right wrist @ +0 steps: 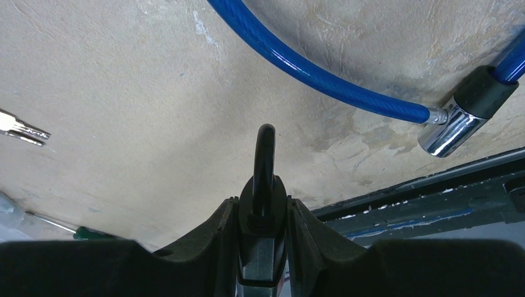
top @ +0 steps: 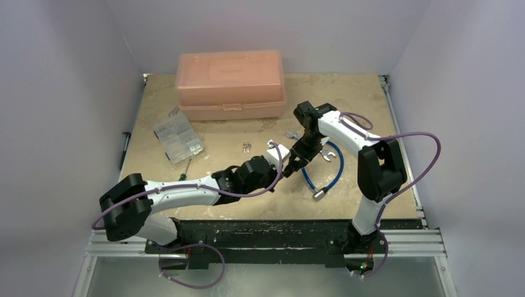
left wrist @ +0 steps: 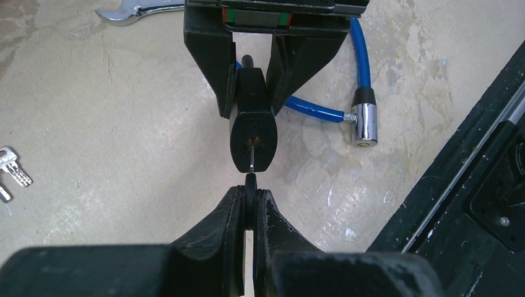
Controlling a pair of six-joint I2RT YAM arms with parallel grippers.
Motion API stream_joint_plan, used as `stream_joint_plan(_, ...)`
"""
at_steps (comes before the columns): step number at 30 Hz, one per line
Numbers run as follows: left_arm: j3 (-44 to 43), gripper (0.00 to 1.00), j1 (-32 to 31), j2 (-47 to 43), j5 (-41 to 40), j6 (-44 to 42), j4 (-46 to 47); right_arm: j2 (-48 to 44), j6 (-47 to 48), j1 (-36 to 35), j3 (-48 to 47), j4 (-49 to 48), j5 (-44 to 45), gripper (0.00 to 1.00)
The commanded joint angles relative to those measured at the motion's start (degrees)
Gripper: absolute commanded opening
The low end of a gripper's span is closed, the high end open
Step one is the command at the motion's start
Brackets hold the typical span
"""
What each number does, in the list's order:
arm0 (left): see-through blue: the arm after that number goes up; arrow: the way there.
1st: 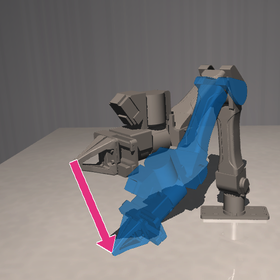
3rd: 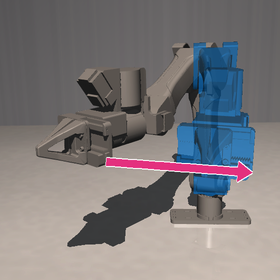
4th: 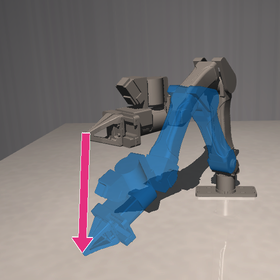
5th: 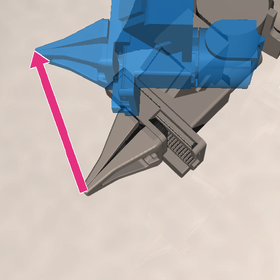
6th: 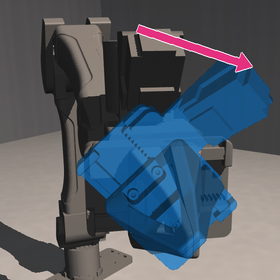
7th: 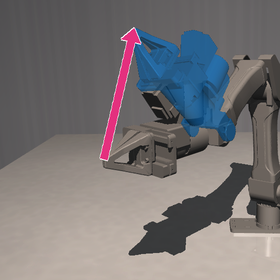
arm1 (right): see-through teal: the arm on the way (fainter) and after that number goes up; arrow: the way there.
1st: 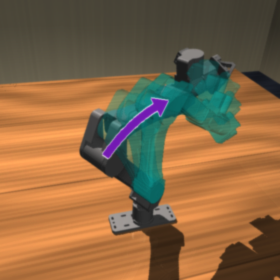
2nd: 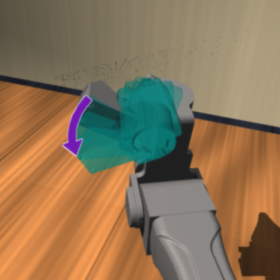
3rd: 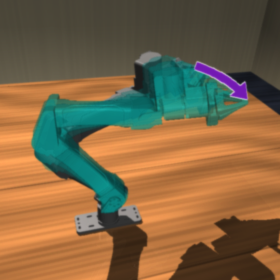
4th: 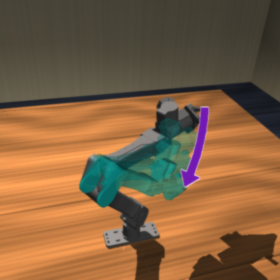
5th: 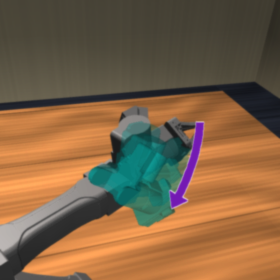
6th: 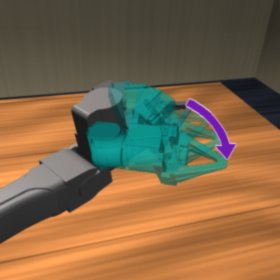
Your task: Unlock with the key
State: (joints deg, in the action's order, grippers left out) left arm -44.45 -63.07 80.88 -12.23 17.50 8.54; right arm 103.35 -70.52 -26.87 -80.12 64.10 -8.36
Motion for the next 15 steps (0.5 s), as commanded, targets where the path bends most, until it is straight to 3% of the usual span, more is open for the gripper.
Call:
stream_joint_plan(1, -3.4, 0.0, -0.5, -0.2, -1.1, 1.2, 2.5, -1.9, -0.7, -0.3, -0.3, 1.2, -2.3, 0.0)
stream_joint_plan(15, -6.3, 0.0, -0.8, 1.2, -0.8, 1.8, 1.3, -2.0, -1.2, -0.7, 0.7, 0.7, -1.7, 0.0)
